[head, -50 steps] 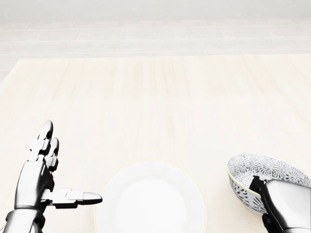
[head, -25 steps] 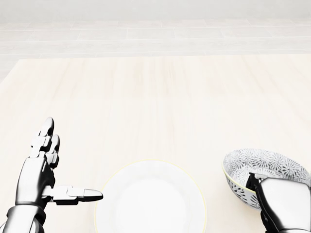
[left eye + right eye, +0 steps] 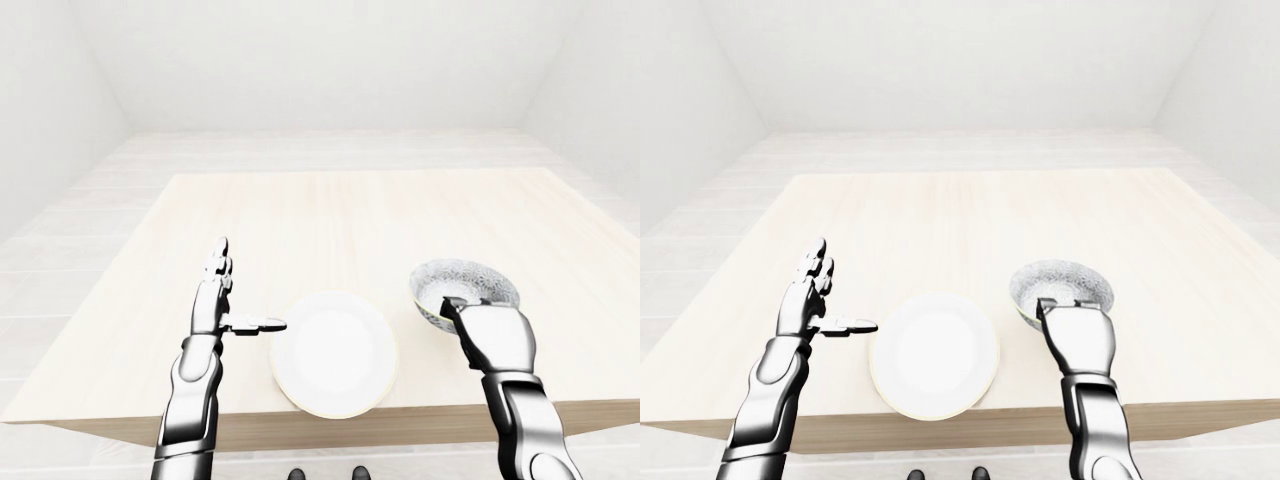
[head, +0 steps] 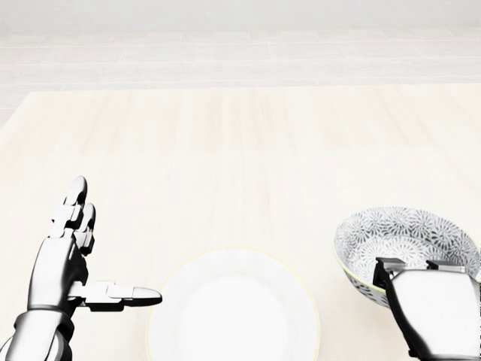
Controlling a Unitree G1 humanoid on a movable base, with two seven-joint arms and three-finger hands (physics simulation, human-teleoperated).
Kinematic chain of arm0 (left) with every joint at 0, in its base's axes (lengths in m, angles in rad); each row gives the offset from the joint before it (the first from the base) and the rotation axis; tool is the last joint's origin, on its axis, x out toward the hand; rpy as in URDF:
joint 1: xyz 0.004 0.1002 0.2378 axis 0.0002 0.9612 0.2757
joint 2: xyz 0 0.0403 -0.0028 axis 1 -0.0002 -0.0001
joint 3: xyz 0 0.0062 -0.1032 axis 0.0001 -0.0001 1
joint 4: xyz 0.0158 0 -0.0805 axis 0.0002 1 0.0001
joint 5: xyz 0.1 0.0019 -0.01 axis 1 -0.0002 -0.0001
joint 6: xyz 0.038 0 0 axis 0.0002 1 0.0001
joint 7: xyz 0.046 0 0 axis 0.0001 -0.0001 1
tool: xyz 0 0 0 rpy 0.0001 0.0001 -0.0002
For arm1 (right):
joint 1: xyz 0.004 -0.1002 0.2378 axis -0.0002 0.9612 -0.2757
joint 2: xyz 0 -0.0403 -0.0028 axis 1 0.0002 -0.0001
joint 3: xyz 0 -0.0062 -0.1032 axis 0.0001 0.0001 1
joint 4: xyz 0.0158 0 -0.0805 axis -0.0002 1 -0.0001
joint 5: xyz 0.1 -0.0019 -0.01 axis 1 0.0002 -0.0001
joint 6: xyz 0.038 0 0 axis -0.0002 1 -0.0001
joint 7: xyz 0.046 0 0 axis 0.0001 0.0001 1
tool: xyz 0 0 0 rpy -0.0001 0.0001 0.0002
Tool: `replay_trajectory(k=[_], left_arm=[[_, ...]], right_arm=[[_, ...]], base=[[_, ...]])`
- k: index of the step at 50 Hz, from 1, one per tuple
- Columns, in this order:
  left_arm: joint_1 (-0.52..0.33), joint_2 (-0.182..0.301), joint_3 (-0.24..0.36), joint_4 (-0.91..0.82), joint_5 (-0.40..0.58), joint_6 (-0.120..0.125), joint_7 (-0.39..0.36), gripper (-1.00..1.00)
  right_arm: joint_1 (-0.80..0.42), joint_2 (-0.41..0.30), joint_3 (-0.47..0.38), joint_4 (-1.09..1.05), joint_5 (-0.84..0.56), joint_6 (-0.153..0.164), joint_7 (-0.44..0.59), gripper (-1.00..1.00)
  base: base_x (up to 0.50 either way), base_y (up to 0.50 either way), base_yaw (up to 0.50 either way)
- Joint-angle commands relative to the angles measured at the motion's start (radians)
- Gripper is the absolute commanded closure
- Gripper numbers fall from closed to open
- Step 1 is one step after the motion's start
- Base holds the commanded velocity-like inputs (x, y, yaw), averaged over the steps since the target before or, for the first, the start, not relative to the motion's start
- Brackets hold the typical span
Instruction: Put the bowl on the plate.
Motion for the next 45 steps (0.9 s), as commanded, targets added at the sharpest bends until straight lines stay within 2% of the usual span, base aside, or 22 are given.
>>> replay_trajectory(k=[1, 3, 18, 31, 45], left_arm=[[0.0, 0.002, 0.001, -0.001, 0.0, 0.0, 0.001, -1.0], [0.0, 0.003, 0.002, 0.005, 0.001, -0.005, 0.0, -1.0], [0.002, 0.005, 0.005, 0.001, 0.0, -0.005, -0.002, -1.0], [0.006, 0.007, 0.01, -0.027, 0.006, 0.016, -0.003, -1.0], [-0.001, 0.009, 0.013, -0.043, 0.009, 0.016, -0.003, -1.0]], right_arm=[[0.03, 0.028, 0.027, -0.086, -0.024, -0.03, -0.017, 0.25], [0.038, 0.036, 0.039, -0.102, -0.037, -0.033, -0.016, 0.25], [0.077, 0.061, 0.123, -0.16, -0.065, -0.039, -0.03, 0.25], [0.066, 0.04, 0.185, -0.195, -0.065, -0.059, -0.028, 0.23], [0.067, 0.04, 0.292, -0.161, -0.106, -0.06, -0.071, 0.24]], base=[[0.0, 0.0, 0.0], [0.0, 0.0, 0.0], [0.0, 0.0, 0.0], [0.0, 0.0, 0.0], [0.0, 0.0, 0.0]])
